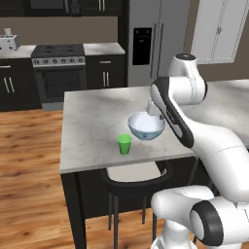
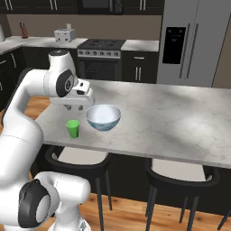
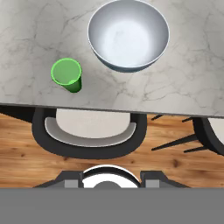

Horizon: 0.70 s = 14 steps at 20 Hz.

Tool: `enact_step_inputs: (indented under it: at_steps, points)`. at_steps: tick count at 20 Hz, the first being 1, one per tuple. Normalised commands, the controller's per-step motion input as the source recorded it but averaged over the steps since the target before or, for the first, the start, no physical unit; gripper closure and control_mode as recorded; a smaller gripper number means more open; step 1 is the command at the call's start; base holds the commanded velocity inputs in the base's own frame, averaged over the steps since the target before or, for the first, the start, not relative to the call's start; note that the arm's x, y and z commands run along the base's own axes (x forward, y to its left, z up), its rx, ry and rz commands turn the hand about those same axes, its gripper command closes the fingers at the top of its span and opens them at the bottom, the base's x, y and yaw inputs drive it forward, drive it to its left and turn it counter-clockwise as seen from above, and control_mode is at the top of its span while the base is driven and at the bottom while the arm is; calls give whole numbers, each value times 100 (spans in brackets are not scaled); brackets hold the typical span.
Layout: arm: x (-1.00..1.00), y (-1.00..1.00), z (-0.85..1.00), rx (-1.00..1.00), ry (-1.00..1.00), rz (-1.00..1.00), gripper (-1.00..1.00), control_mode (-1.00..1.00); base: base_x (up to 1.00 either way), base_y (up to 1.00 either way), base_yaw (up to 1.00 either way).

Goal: Place the cup inside the bowl on the dining table and move the bowl to any counter.

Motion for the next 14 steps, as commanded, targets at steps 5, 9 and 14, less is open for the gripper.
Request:
enact_step_inputs:
  at_steps: [5, 9, 14]
  points:
    - [0, 0, 0, 0, -2, 0, -100, -100, 0, 0, 0]
    - [0, 0, 0, 0, 0, 0, -100, -100, 0, 0, 0]
    - [0, 7, 0, 0, 0, 0, -100, -100, 0, 0, 0]
